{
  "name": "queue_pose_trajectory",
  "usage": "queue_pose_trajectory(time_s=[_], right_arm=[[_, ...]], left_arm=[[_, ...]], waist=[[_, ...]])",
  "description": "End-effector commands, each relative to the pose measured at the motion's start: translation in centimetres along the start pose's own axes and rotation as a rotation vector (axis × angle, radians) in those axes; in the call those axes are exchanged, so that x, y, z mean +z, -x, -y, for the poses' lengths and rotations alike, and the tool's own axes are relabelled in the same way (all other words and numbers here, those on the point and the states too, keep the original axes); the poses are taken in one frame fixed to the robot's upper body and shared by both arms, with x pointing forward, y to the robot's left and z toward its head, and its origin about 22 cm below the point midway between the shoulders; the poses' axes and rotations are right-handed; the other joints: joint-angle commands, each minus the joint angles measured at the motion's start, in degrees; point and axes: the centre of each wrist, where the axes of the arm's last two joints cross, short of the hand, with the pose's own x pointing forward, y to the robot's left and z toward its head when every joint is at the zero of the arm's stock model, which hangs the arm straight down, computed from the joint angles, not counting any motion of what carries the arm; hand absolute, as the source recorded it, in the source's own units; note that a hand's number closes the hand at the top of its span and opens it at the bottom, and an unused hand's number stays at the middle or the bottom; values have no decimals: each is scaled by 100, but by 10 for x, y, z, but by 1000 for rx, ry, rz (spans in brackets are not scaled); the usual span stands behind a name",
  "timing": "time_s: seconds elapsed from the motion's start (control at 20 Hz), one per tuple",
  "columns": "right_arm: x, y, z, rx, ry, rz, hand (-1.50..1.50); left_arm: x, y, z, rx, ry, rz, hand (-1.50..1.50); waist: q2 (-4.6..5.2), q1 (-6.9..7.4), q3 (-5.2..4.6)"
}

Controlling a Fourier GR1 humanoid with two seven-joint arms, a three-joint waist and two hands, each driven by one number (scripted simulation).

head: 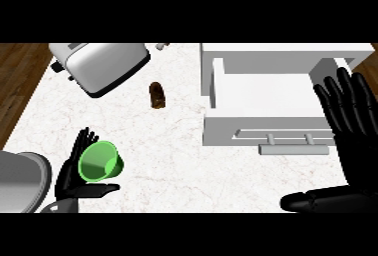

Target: Pick up the cup, place it into the drawer and close the drawer

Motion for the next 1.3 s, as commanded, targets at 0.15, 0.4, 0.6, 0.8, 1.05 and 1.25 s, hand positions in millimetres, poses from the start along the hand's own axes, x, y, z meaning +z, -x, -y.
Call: queue_pose_trajectory(time_s=[0.15, 0.4, 0.6, 0.8, 1.05, 1.25], right_arm=[[-2, -10, 3, 0, 0, 14, -150], [5, -1, 6, 2, -5, -1, -150], [7, -15, -16, -15, 0, -8, -150], [0, 0, -11, -12, -12, -8, -150], [8, -11, -2, 3, -17, -8, -150], [-1, 5, 5, 15, 13, -9, -150]], left_arm=[[-23, -6, 3, 58, 20, 4, -150], [-13, 9, -1, 124, 26, 1, -150], [-3, 16, 10, 191, 68, 3, -150], [-16, 9, 10, 244, 111, 2, -150], [-12, 16, 21, 299, 136, 64, 150], [-13, 12, 16, 215, 127, 143, 150]], waist=[[-5, 5, 1], [6, -19, -3], [-1, -22, -5], [-2, 13, 0], [6, -53, -8], [13, -11, -4]])
